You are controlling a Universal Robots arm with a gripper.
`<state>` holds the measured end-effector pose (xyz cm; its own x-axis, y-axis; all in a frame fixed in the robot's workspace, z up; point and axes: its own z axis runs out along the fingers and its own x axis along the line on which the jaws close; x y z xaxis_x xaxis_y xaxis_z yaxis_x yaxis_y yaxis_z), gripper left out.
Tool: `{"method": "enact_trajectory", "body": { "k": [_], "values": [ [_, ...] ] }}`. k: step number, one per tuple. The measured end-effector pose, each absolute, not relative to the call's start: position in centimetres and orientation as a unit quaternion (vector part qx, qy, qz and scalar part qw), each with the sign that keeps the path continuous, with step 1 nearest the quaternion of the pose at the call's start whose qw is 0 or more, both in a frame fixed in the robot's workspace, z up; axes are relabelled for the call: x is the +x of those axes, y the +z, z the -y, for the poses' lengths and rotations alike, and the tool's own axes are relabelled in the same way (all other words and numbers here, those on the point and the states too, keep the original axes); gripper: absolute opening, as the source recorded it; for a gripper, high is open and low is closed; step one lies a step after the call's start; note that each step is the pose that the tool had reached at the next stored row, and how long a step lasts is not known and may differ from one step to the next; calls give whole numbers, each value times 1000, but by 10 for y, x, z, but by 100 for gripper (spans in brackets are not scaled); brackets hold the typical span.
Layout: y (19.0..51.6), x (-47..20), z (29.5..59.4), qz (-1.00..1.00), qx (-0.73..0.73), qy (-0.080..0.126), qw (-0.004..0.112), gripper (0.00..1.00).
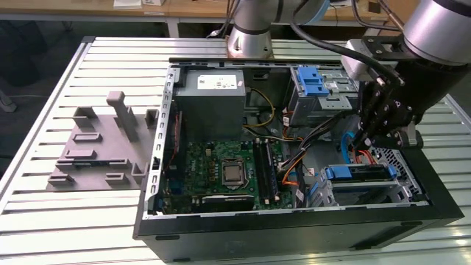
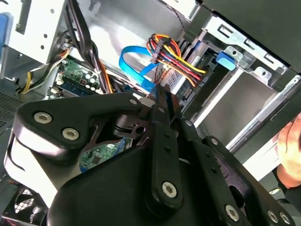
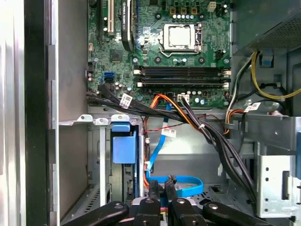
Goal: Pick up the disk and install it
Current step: 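Insert the second disk wire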
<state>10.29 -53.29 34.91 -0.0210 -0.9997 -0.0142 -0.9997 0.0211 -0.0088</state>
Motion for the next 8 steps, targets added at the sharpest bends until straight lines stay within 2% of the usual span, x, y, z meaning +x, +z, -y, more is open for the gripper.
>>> {"method": "enact_trajectory", "body": {
  "k": [8],
  "values": [
    [346, 103, 544, -714, -700, 1, 9, 16]
  ]
}}
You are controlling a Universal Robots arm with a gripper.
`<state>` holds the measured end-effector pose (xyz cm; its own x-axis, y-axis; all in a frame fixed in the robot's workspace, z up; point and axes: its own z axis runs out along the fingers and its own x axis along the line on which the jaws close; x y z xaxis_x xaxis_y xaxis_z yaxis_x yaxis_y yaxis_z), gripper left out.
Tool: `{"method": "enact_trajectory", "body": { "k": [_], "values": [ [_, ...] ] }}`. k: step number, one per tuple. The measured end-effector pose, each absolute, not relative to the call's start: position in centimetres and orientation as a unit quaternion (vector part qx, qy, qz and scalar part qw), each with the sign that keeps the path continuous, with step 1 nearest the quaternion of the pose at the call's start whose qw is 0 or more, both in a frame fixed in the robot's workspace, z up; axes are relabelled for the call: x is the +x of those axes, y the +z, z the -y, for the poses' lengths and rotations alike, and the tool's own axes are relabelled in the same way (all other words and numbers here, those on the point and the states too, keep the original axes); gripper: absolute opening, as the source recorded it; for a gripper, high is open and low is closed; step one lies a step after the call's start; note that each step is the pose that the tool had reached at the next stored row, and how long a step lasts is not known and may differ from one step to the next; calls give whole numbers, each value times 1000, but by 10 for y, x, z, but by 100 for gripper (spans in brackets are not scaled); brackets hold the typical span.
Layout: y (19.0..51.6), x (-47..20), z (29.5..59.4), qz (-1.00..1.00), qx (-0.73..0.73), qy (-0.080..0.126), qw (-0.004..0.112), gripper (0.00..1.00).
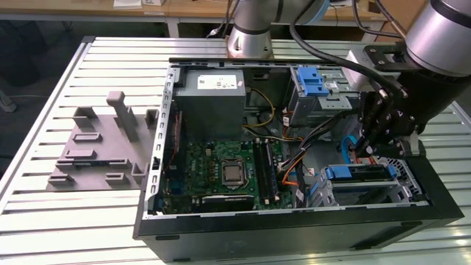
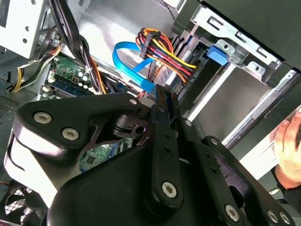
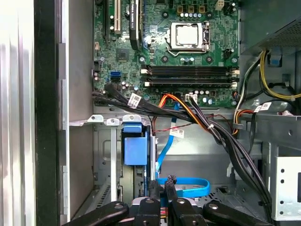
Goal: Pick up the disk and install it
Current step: 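Insert the second disk wire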
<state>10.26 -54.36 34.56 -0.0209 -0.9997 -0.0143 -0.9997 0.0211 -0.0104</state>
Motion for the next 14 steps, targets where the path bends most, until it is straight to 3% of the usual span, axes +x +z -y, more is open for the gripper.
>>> {"method": "enact_trajectory", "body": {
  "k": [14],
  "values": [
    [339, 103, 555, -714, -700, 1, 9, 16]
  ]
}}
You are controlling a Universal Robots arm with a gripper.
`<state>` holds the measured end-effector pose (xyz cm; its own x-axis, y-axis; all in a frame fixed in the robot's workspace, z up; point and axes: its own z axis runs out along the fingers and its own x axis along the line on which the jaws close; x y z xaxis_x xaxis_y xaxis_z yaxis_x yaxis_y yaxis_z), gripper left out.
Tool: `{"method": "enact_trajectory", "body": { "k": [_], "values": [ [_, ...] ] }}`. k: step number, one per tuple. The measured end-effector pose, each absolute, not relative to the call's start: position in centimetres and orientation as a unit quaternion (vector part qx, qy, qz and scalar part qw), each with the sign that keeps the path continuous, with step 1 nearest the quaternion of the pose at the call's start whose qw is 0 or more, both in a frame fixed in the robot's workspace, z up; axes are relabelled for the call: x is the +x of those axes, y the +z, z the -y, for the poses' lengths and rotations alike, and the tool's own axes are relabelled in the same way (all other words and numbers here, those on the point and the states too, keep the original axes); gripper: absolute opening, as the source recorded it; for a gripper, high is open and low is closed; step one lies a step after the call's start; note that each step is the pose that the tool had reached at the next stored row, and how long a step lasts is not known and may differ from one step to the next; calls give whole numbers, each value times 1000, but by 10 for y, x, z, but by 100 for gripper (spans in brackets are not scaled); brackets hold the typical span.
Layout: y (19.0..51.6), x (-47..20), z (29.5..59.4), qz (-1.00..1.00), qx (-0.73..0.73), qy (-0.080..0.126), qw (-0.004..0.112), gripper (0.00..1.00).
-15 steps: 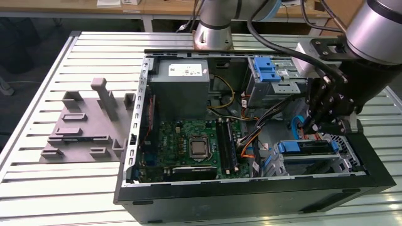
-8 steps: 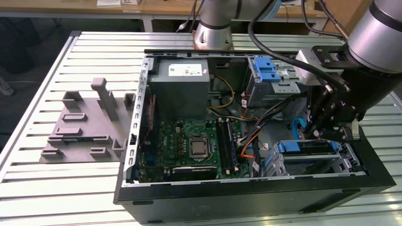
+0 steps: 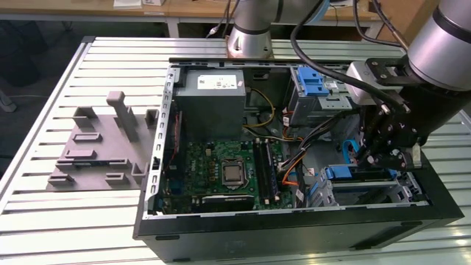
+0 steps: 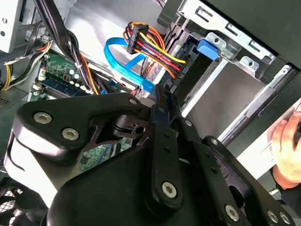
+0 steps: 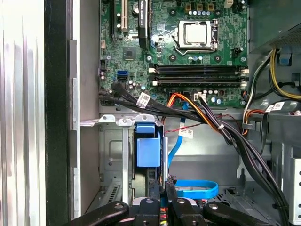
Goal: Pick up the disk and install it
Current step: 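Insert the second disk wire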
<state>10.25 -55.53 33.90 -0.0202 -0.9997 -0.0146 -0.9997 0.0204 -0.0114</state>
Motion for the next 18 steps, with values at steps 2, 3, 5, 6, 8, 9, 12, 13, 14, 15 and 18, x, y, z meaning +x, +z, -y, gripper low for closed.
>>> {"method": "enact_trajectory", "body": {
  "k": [2, 3, 5, 6, 8, 9, 12, 13, 14, 15, 18],
  "values": [
    [339, 103, 555, -714, -700, 0, 10, 16],
    [339, 102, 556, -714, -700, -1, 11, 16],
    [338, 102, 556, -714, -700, -2, 12, 16],
    [338, 102, 556, -713, -701, -2, 12, 16],
    [338, 102, 557, -713, -701, -3, 13, 16],
    [337, 102, 557, -713, -701, -3, 13, 16],
    [337, 102, 558, -713, -701, -4, 14, 16],
    [336, 102, 559, -713, -701, -4, 14, 16],
    [336, 102, 559, -713, -701, -4, 14, 16],
    [336, 102, 559, -713, -701, -4, 14, 16],
    [335, 102, 559, -713, -701, -4, 14, 16]
  ]
}}
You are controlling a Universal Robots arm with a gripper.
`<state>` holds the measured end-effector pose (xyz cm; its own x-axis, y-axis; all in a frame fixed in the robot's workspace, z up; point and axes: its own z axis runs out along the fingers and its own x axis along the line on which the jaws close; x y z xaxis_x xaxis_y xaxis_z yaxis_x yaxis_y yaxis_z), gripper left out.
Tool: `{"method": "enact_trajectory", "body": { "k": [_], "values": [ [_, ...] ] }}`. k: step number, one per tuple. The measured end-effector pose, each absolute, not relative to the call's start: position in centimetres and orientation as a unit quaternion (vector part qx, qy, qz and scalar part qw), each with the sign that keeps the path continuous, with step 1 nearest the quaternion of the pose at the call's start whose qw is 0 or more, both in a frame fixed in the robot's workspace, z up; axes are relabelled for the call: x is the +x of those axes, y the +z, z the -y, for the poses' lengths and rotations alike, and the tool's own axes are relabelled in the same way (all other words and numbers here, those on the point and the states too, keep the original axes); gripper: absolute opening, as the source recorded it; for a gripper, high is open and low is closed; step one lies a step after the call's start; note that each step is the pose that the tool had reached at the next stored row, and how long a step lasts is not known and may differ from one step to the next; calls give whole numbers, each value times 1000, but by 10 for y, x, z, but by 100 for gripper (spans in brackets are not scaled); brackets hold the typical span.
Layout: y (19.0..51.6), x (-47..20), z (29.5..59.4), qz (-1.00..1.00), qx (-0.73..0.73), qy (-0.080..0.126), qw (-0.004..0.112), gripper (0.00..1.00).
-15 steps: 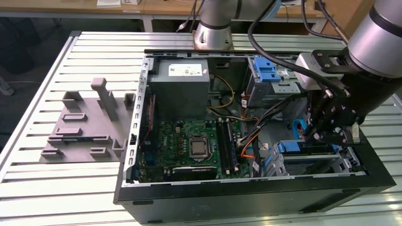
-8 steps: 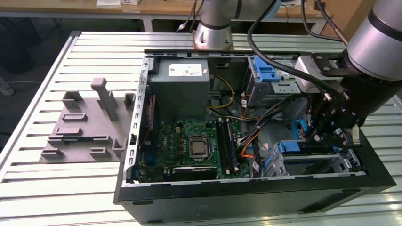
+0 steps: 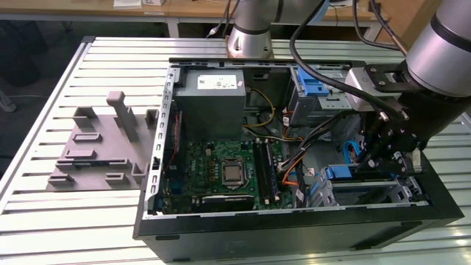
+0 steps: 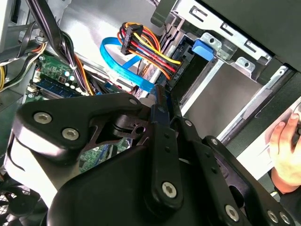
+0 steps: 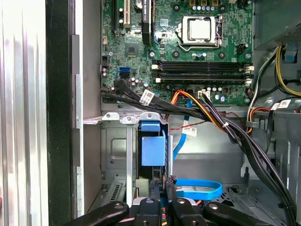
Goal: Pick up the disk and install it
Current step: 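Insert the second disk wire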
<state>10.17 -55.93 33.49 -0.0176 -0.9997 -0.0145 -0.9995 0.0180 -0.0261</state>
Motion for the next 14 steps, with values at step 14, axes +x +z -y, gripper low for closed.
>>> {"method": "enact_trajectory", "body": {
  "k": [14],
  "values": [
    [334, 102, 559, -713, -701, -4, 14, 16]
  ]
}}
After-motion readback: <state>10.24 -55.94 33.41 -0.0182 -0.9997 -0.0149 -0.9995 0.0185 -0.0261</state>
